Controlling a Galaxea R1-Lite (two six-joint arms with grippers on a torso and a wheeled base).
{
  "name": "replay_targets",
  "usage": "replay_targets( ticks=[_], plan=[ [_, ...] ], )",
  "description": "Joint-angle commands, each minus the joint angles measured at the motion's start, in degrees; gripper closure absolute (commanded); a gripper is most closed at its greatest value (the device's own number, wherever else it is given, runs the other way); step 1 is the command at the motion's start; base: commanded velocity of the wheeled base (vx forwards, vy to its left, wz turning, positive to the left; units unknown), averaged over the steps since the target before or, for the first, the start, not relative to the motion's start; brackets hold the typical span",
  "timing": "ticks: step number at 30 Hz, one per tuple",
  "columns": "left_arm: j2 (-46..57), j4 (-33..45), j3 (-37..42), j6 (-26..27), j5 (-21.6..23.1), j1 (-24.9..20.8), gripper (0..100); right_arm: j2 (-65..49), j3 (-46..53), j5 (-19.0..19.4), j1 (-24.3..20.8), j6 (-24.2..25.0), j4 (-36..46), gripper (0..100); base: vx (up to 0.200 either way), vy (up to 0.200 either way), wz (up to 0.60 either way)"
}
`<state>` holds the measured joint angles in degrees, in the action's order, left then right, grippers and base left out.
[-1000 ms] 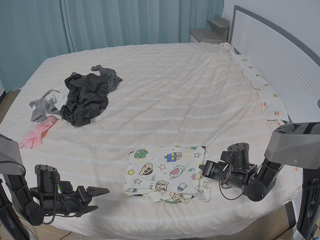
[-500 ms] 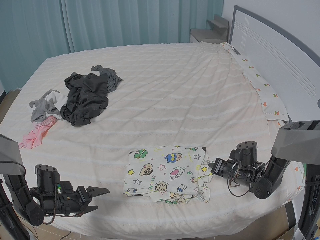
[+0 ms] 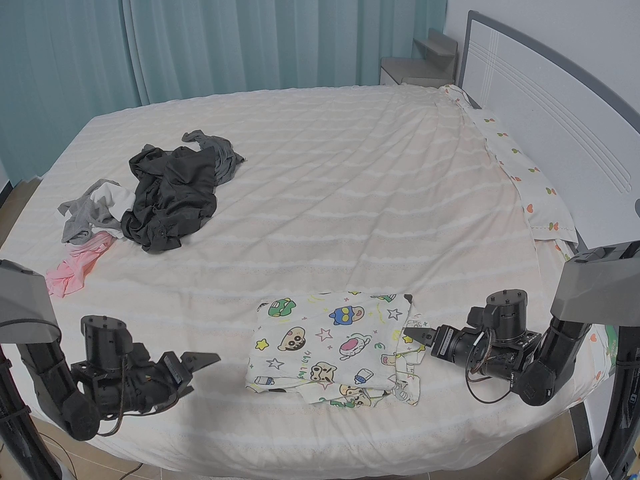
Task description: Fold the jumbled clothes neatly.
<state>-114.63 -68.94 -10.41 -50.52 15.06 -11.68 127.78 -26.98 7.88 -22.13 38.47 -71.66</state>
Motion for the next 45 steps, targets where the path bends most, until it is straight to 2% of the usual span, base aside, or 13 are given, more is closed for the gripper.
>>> replay_targets(
  ticks=[1, 6, 12, 17, 26, 34, 37, 38, 45],
  plan=[
    [-13.2, 0.3, -13.1, 9.9, -7.4, -7.0, 0, -0.7, 2.6, 3.6, 1.9, -0.7, -1.3, 0, 0.000, 0.000, 0.00],
    [-17.6, 1.0, -21.6, 10.1, -7.3, -11.4, 0, 1.3, 0.3, 4.2, 1.6, -1.3, -0.6, 0, 0.000, 0.000, 0.00],
    [-20.1, 1.4, -27.5, 10.2, -5.7, -12.0, 0, 4.2, -3.4, 4.3, 0.9, -2.7, 2.8, 0, 0.000, 0.000, 0.00],
    [-19.8, 2.7, -27.9, 10.2, -2.0, -12.0, 0, 7.2, -7.3, 4.4, 0.1, -3.1, 5.0, 0, 0.000, 0.000, 0.00],
    [-19.9, 2.7, -27.8, 9.8, 0.1, -12.0, 0, 9.0, -11.3, 4.7, -2.0, -3.1, 7.2, 0, 0.000, 0.000, 0.00],
    [-19.2, 2.0, -27.2, 5.9, 1.9, -12.1, 0, 8.5, -11.5, 5.7, -3.7, -3.2, 7.0, 0, 0.000, 0.000, 0.00],
    [-18.3, 2.1, -26.4, 5.1, 3.9, -12.1, 0, 9.0, -12.5, 5.8, -4.5, -3.2, 7.0, 0, 0.000, 0.000, 0.00],
    [-18.3, 2.1, -26.4, 5.0, 4.3, -12.1, 100, 9.2, -12.7, 5.8, -4.7, -3.1, 7.0, 100, 0.000, 0.000, 0.00],
    [-18.3, 2.1, -26.4, 4.9, 4.5, -12.2, 100, 9.7, -13.2, 6.2, -4.8, -3.1, 6.5, 100, 0.000, 0.000, 0.00]
  ],
)
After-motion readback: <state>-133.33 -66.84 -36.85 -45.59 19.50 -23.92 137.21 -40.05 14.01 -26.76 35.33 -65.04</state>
